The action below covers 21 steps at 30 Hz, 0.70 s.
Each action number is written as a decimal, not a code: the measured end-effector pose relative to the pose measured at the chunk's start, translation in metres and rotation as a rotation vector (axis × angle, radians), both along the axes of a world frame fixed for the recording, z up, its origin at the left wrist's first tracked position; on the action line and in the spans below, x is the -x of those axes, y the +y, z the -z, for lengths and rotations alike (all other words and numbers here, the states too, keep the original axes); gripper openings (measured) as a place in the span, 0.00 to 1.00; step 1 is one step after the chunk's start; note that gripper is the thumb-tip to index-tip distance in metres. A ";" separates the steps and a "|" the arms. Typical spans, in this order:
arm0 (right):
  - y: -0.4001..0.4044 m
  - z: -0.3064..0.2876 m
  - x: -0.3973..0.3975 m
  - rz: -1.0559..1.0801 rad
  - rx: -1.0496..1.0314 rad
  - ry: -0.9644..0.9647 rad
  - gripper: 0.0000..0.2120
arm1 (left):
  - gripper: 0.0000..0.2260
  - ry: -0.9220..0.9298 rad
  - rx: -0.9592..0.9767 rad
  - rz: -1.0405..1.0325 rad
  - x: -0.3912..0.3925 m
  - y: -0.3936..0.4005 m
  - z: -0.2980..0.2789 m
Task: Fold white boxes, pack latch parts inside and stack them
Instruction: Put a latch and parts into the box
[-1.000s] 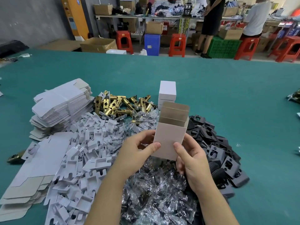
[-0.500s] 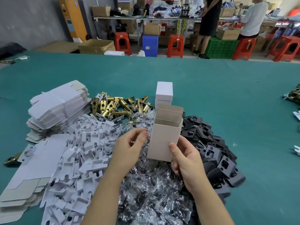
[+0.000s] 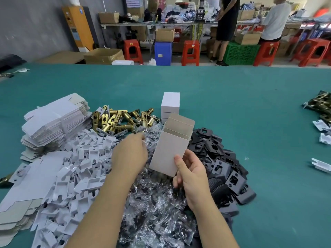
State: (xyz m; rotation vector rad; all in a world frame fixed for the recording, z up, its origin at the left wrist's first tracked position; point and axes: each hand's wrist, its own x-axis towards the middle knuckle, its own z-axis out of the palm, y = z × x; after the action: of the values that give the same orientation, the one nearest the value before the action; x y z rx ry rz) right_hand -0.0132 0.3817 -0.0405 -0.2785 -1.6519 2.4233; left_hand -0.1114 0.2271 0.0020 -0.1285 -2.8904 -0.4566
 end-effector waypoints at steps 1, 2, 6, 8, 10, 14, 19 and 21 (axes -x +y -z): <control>0.000 0.000 0.000 0.000 -0.006 -0.005 0.12 | 0.11 0.013 0.003 0.003 0.011 0.004 -0.004; 0.001 0.000 0.000 -0.001 -0.016 -0.010 0.12 | 0.11 0.023 0.015 0.000 0.022 0.007 -0.007; 0.000 -0.005 -0.002 -0.054 -0.073 0.010 0.12 | 0.11 -0.025 0.120 -0.025 0.058 0.011 -0.007; -0.001 -0.008 -0.003 -0.088 -0.101 0.018 0.11 | 0.10 -0.037 0.128 -0.025 0.068 0.008 -0.002; -0.001 -0.009 -0.004 -0.098 -0.106 0.016 0.11 | 0.09 -0.025 0.135 -0.045 0.075 0.006 0.001; 0.000 -0.007 -0.003 -0.090 -0.095 0.005 0.11 | 0.08 -0.010 0.121 -0.070 0.082 0.005 -0.001; 0.001 -0.004 0.000 -0.079 -0.077 -0.002 0.11 | 0.05 0.048 -0.014 -0.067 0.079 0.005 -0.017; 0.001 -0.002 0.001 -0.069 -0.069 -0.006 0.11 | 0.05 0.068 -0.125 -0.042 0.071 0.002 -0.027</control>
State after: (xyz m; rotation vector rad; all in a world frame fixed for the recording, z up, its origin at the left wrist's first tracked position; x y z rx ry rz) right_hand -0.0138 0.3827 -0.0388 -0.2223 -1.7718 2.4101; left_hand -0.1825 0.2293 0.0293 -0.0628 -2.7830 -0.6112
